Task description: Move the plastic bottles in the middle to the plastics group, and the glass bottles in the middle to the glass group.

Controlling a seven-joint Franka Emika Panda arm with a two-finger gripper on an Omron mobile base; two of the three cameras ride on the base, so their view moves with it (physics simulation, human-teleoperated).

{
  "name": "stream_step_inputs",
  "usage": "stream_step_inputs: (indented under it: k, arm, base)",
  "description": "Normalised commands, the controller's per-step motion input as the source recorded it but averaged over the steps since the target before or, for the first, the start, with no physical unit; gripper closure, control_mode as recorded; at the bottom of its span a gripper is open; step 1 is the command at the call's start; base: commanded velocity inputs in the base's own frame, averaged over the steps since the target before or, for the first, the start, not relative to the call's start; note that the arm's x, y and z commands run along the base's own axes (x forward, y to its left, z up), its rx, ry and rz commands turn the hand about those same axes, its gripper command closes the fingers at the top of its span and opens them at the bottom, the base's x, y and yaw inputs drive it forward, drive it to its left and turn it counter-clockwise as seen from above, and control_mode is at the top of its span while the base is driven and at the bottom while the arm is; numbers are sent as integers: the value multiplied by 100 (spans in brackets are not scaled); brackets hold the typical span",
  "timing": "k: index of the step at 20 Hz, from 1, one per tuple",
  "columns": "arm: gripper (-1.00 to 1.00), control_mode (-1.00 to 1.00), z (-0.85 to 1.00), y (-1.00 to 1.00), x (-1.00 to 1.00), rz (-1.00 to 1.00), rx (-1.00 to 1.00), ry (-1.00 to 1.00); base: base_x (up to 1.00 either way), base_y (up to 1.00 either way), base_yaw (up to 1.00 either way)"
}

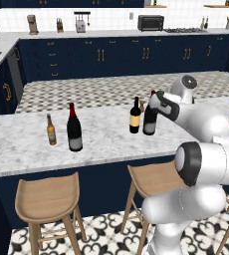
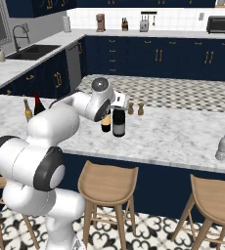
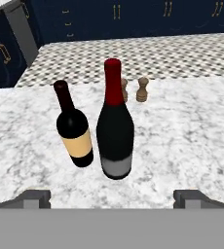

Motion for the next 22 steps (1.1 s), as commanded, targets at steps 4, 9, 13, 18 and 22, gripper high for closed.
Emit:
stream_step_inputs:
  k: [4,9,13,18,22]
  arm:
    - [-100,-100,0,-7,39,9,-3,0]
    - [-100,-100,-3,0,37,3,-1,0]
    - [-100,-100,-10,0,37,1,0,0]
    - [-100,-100,-27,21,42,3,0,1]
    - [-100,-100,-18,12,36,1,0,0]
  base:
    - [0,0,0]
    - [0,0,0]
    - [0,0,0]
    - [0,0,0]
    - [0,0,0]
